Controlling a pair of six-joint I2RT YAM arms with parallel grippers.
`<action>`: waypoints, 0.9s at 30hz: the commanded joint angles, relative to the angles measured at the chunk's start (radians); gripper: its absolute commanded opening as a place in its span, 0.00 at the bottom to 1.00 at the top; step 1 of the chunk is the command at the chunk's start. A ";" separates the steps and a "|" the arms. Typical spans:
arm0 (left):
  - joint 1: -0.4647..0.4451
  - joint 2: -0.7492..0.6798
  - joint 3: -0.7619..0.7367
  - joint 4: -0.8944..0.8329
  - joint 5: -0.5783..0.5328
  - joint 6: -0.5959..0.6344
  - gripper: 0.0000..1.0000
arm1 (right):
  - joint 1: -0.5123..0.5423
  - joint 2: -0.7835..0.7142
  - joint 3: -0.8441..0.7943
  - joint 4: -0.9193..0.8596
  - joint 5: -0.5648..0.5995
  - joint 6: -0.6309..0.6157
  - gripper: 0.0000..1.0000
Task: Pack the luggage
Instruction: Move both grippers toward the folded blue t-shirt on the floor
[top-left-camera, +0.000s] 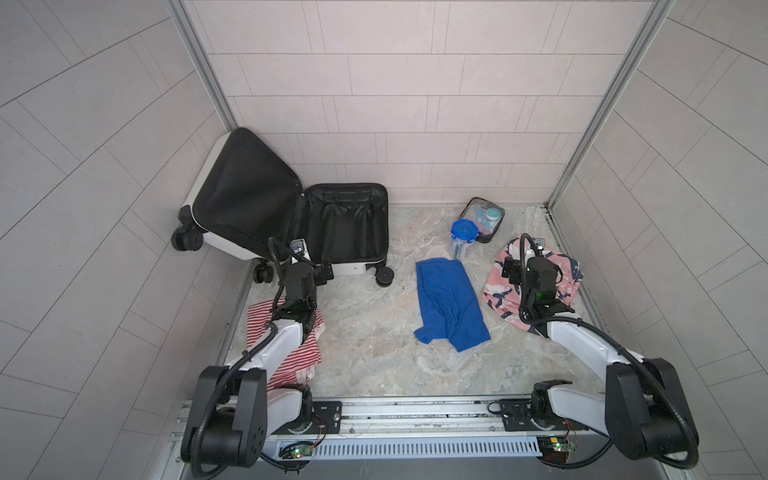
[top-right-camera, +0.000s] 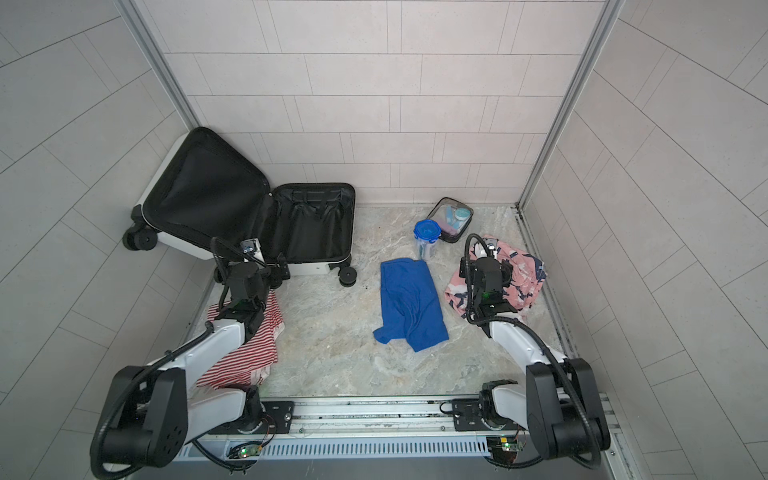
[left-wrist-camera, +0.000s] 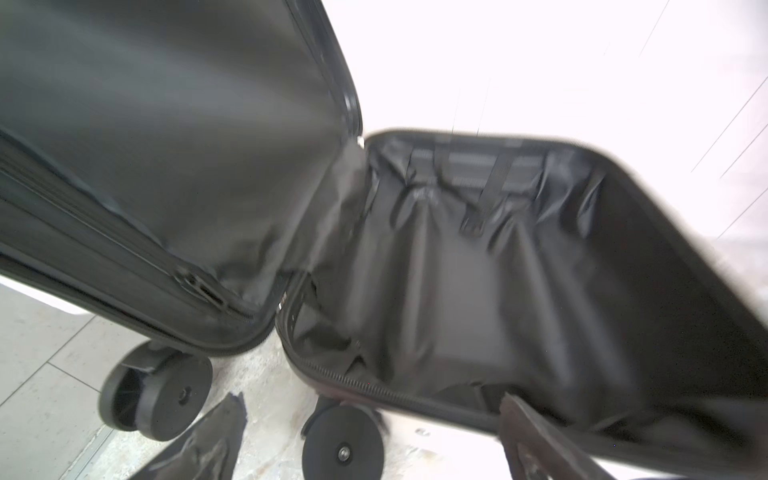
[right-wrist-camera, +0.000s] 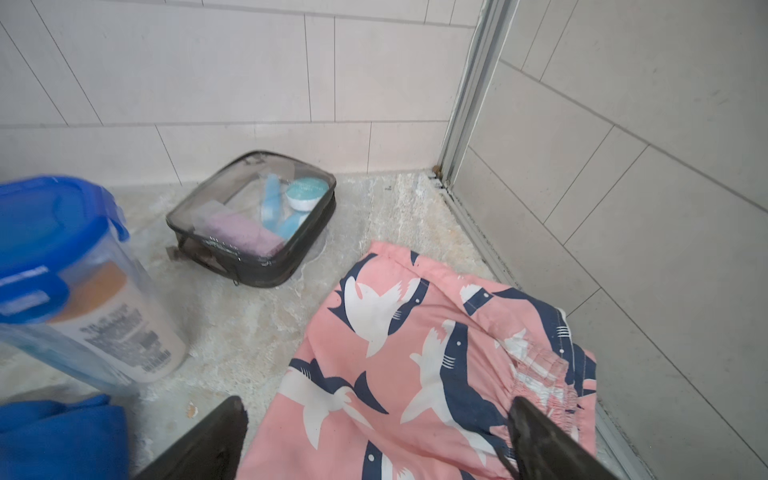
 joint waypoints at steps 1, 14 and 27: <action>-0.004 -0.092 0.119 -0.268 -0.032 -0.151 1.00 | 0.002 -0.107 0.056 -0.195 -0.011 0.110 1.00; 0.003 -0.291 0.401 -1.033 0.204 -0.494 0.93 | -0.010 -0.257 0.291 -0.842 -0.286 0.354 0.85; -0.289 -0.359 0.160 -1.102 0.300 -0.740 0.86 | 0.430 -0.114 0.181 -0.862 -0.264 0.463 0.87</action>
